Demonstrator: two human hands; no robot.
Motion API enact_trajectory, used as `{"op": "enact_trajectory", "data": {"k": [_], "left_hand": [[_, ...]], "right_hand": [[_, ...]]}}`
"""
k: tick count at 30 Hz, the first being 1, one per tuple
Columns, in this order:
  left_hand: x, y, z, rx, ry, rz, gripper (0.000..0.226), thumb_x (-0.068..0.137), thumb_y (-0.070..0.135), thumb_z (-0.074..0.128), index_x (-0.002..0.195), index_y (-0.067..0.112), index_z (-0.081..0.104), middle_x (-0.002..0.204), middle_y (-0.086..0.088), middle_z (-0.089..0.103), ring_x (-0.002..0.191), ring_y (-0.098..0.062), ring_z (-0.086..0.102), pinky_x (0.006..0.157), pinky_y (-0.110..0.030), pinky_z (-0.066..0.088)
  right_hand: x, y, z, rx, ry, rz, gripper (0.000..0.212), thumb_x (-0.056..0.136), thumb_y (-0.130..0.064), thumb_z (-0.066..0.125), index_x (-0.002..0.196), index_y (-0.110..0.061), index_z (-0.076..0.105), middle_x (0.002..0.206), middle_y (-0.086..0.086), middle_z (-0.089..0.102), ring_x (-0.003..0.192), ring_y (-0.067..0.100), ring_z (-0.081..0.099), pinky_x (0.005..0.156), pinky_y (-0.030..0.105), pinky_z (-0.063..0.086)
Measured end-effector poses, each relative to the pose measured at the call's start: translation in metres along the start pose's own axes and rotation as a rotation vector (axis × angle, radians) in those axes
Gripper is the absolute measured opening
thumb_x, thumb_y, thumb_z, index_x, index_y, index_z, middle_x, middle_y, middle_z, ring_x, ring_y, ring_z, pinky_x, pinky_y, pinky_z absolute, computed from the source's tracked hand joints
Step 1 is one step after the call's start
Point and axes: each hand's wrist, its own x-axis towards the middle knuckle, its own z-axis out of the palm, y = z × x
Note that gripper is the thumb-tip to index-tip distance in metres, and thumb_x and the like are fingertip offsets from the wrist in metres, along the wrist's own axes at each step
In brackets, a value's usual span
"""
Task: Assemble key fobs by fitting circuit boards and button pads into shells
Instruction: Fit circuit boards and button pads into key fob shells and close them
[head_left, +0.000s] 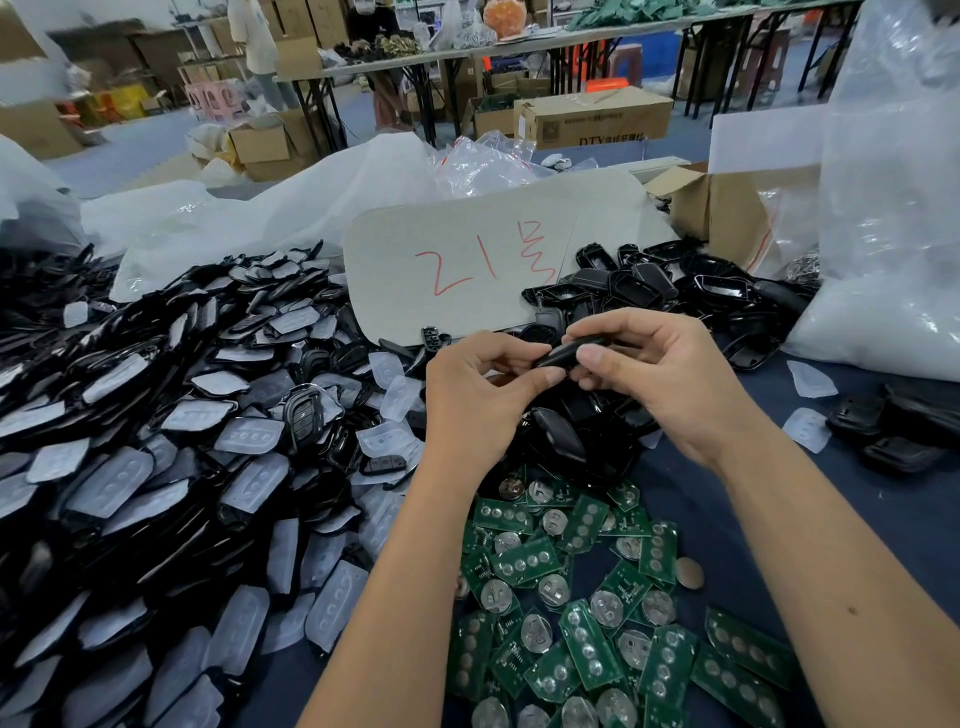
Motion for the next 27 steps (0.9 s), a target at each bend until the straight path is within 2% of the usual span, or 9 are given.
{"op": "enact_trajectory", "data": {"k": [3,7,12,18,22,25,27], "left_hand": [[0.000,0.000,-0.002,-0.011,-0.034,-0.005,0.024,0.073,0.002,0.090,0.082,0.020,0.078,0.077,0.000,0.077,0.072,-0.009,0.070,0.073,-0.024,0.058],[0.001,-0.002,-0.004,-0.010,-0.059,-0.012,0.023,0.073,0.001,0.090,0.080,0.019,0.078,0.076,-0.001,0.076,0.071,-0.011,0.069,0.073,-0.024,0.057],[0.002,-0.003,-0.007,0.003,-0.093,-0.011,0.024,0.071,0.000,0.091,0.079,0.019,0.078,0.074,0.003,0.074,0.070,-0.008,0.067,0.072,-0.026,0.057],[0.001,-0.003,-0.010,0.018,-0.116,-0.007,0.029,0.072,-0.004,0.088,0.077,0.021,0.075,0.075,-0.004,0.073,0.070,-0.012,0.067,0.075,-0.030,0.059],[0.000,-0.003,-0.011,0.050,-0.114,0.003,0.033,0.072,-0.006,0.088,0.076,0.023,0.074,0.082,-0.012,0.075,0.074,-0.018,0.070,0.076,-0.033,0.061],[0.000,-0.004,-0.010,0.128,-0.101,0.045,0.027,0.072,-0.003,0.089,0.082,0.019,0.077,0.083,0.005,0.073,0.077,-0.010,0.070,0.076,-0.028,0.061],[-0.001,-0.003,-0.007,0.179,-0.110,0.079,0.030,0.072,-0.001,0.088,0.091,0.020,0.078,0.086,0.010,0.073,0.082,-0.006,0.069,0.077,-0.026,0.061]], "right_hand": [[0.000,0.001,-0.001,-0.058,-0.019,-0.021,0.026,0.085,-0.002,0.080,0.110,-0.011,0.077,0.100,0.015,0.079,0.085,0.025,0.074,0.079,0.027,0.060],[0.000,0.001,-0.002,-0.075,-0.023,-0.012,0.026,0.085,-0.001,0.081,0.107,-0.016,0.080,0.095,0.017,0.079,0.080,0.022,0.074,0.076,0.025,0.058],[-0.001,-0.001,-0.001,-0.089,-0.036,-0.027,0.025,0.082,0.005,0.081,0.101,-0.010,0.079,0.092,0.017,0.078,0.077,0.022,0.073,0.070,0.023,0.057],[-0.003,-0.002,0.003,-0.131,-0.034,-0.025,0.023,0.082,0.010,0.079,0.097,-0.006,0.077,0.076,0.007,0.075,0.067,0.013,0.070,0.062,0.018,0.053],[-0.002,-0.001,0.003,-0.164,-0.041,-0.001,0.022,0.083,0.010,0.079,0.096,-0.007,0.076,0.084,0.017,0.077,0.074,0.024,0.072,0.069,0.025,0.056],[-0.002,-0.001,0.005,-0.231,-0.027,-0.024,0.025,0.081,0.009,0.082,0.092,-0.012,0.077,0.088,0.013,0.077,0.081,0.029,0.076,0.074,0.033,0.060],[-0.002,-0.001,0.009,-0.321,-0.014,-0.061,0.027,0.078,0.009,0.084,0.090,-0.014,0.077,0.091,0.009,0.074,0.085,0.030,0.075,0.077,0.043,0.062]]}}
